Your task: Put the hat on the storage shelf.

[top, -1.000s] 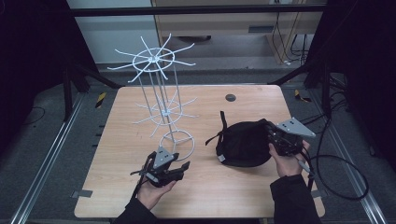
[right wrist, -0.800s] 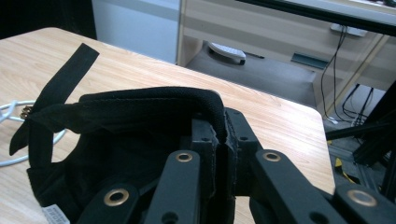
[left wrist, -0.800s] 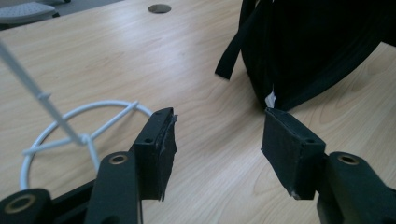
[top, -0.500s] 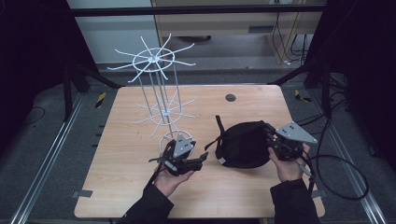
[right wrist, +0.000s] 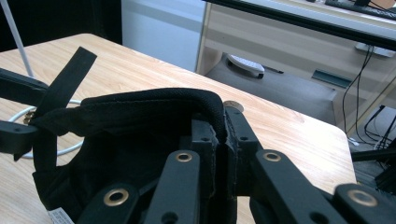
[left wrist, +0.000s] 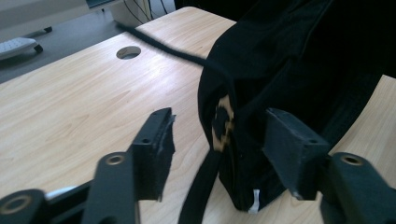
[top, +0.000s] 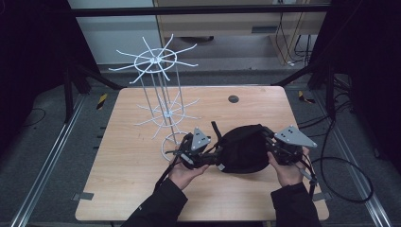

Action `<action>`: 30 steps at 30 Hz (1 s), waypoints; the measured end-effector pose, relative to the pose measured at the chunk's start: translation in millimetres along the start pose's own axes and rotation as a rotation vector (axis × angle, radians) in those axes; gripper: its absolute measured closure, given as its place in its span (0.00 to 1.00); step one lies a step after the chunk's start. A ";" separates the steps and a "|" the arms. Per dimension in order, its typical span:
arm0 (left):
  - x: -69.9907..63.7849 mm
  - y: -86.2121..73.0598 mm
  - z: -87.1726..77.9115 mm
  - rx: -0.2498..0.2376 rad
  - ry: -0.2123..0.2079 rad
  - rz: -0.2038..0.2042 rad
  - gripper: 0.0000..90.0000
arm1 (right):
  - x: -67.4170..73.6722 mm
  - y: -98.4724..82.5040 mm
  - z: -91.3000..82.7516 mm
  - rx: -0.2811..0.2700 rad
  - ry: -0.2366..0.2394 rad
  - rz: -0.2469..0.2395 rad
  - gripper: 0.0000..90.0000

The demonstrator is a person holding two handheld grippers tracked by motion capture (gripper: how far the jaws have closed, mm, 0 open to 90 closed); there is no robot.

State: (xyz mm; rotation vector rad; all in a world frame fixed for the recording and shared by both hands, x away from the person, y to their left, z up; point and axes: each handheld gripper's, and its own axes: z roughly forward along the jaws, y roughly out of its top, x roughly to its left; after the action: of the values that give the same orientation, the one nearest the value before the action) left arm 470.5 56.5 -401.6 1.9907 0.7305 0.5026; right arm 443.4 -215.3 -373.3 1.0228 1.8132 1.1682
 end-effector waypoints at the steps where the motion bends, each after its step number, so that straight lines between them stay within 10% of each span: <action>1: 0.5 1.7 1.1 0.001 -0.004 0.002 0.52 | 0.4 1.1 0.4 -0.002 0.001 -0.001 0.93; 15: 7.6 8.8 7.6 0.012 -0.055 -0.044 0.89 | 2.2 9.6 6.2 -0.021 0.018 -0.018 0.93; 30: 1.8 3.9 -6.7 -0.019 -0.021 -0.007 0.94 | -4.3 -9.9 1.2 0.018 0.133 0.032 0.80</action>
State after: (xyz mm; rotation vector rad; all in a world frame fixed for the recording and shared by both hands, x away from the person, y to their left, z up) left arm 468.9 60.4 -394.8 1.9720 0.7166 0.4826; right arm 444.0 -221.4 -382.3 1.0083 1.9191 1.2677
